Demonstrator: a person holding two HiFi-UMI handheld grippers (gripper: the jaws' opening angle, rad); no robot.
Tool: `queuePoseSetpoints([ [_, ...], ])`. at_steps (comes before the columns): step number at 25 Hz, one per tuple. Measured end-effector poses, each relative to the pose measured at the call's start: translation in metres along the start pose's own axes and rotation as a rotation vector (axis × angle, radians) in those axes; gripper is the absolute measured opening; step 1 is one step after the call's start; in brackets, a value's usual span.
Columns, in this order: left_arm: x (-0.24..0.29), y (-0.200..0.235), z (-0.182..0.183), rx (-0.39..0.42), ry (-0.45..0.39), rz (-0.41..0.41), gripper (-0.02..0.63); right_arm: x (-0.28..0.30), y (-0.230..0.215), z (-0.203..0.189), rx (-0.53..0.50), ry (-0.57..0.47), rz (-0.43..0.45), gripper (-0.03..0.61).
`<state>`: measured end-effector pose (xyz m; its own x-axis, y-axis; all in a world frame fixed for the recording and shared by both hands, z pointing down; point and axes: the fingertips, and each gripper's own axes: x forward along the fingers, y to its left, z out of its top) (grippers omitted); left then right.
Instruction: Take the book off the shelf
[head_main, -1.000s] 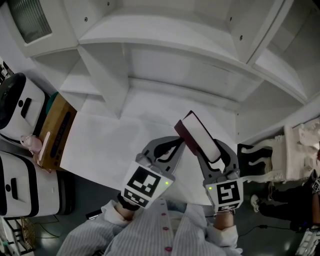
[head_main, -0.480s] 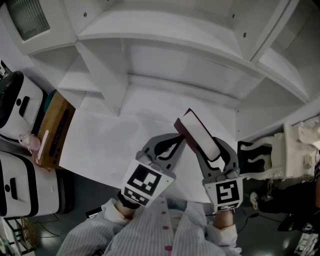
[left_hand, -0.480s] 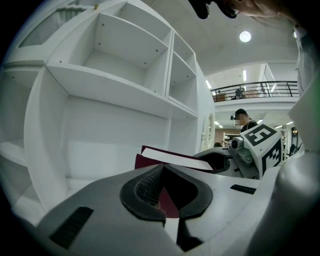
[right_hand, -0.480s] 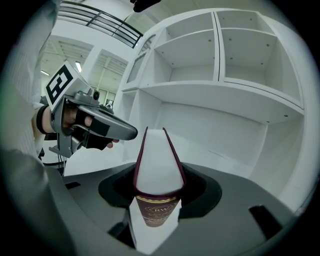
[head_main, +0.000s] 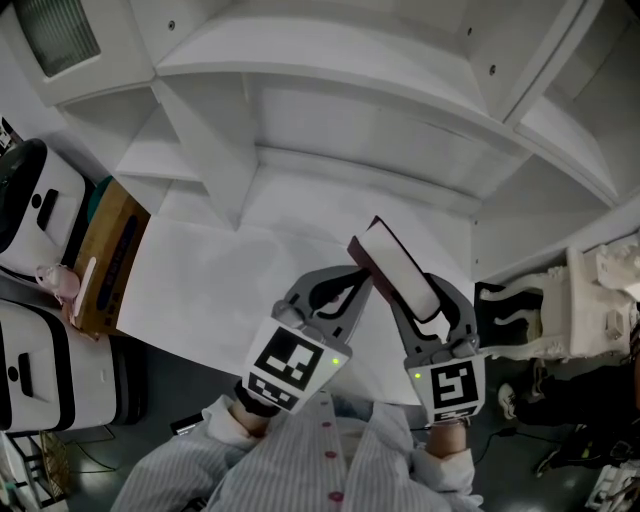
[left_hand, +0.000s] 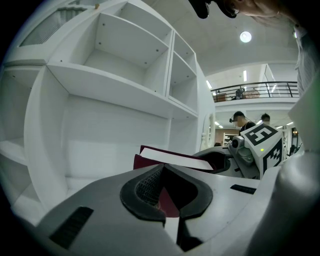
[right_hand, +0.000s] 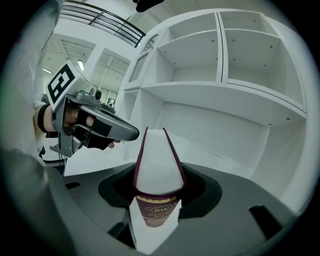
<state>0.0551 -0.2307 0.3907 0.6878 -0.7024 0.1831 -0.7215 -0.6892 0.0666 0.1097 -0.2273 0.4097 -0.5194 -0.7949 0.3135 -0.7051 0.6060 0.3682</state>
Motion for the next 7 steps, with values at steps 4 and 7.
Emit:
queuePoseSetpoints([
  [4,-0.0007,0.0001,-0.0016,0.0,0.005,0.0,0.009,0.0,0.0006,0.0006,-0.01,0.0,0.002,0.221],
  [7,-0.0014,0.0005,-0.0023,0.002,0.009,0.001,0.009,0.0,0.0012,0.0006,-0.004,0.002,0.003,0.221],
])
